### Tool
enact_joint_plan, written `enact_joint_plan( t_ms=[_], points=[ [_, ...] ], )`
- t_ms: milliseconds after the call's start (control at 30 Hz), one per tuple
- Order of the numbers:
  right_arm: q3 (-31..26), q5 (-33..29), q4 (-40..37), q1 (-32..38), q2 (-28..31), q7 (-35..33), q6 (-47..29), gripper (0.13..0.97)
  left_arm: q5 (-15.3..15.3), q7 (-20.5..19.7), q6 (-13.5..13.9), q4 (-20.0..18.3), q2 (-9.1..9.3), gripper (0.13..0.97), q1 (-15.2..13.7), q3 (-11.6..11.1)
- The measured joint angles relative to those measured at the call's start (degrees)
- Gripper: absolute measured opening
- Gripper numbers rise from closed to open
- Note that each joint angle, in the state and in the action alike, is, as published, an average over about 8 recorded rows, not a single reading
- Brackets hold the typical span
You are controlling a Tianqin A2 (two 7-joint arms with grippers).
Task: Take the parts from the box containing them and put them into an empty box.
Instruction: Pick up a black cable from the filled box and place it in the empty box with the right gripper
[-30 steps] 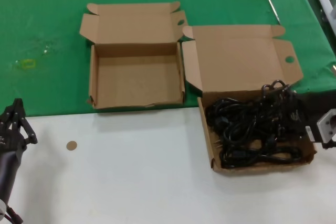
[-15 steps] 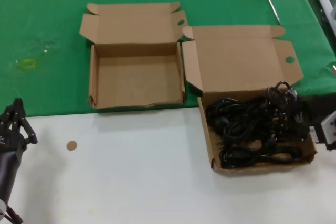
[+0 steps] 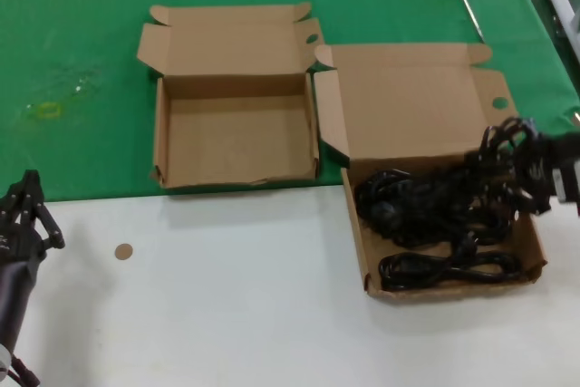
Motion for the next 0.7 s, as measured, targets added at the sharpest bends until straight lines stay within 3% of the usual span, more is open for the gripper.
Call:
enact_joint_plan(
  t_ms=[300, 700],
  points=[
    [-0.1, -0.1, -0.7, 3.8, -3.2, 7.2, 1.5, 0.238, 0.0, 0.0, 0.0, 0.0, 0.00, 0.152, 0.0, 0.0],
    [-3.8, -3.7, -1.3, 9.6, -11.8, 13.1, 4.8, 0.237, 0.0, 0.0, 0.0, 0.0, 0.00, 0.152, 0.0, 0.0]
  ],
)
